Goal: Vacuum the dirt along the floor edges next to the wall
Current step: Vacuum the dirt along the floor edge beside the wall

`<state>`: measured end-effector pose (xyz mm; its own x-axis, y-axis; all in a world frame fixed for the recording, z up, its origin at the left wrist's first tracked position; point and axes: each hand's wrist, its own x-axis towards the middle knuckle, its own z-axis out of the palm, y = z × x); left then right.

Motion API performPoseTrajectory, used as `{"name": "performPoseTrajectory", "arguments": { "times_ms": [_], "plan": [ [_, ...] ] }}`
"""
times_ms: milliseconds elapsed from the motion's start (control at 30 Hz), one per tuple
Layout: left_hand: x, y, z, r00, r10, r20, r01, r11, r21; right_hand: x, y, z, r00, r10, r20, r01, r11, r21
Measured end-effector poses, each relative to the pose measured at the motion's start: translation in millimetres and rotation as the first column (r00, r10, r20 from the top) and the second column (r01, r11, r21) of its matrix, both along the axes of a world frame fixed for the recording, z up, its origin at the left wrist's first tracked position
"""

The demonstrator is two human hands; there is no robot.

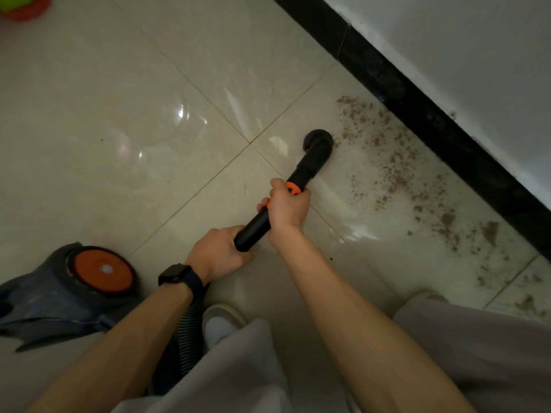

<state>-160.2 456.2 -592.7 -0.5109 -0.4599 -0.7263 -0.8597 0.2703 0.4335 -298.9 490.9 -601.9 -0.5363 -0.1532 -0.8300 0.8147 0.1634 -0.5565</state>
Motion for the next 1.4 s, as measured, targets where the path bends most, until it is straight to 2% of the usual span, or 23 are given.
{"name": "performPoseTrajectory", "arguments": {
  "times_ms": [500, 867, 1233, 1400],
  "plan": [
    [-35, 2, -6, 0.993, -0.116, -0.022, 0.113, 0.99, -0.086, -33, 3, -6, 0.997, -0.078, -0.002, 0.077, 0.995, -0.06],
    [-83, -19, -17, 0.988, -0.142, -0.065, 0.13, 0.977, -0.17, -84, -21, -7, 0.999, -0.052, -0.011, 0.051, 0.995, -0.091],
    [-116, -42, -21, 0.977, -0.187, -0.101, 0.172, 0.975, -0.141, -113, -35, -8, 0.994, -0.11, -0.027, 0.107, 0.99, -0.089],
    [-127, -55, -21, 0.973, -0.203, -0.111, 0.18, 0.966, -0.186, -126, -47, -8, 0.992, -0.121, -0.031, 0.119, 0.99, -0.076]
  ]
}}
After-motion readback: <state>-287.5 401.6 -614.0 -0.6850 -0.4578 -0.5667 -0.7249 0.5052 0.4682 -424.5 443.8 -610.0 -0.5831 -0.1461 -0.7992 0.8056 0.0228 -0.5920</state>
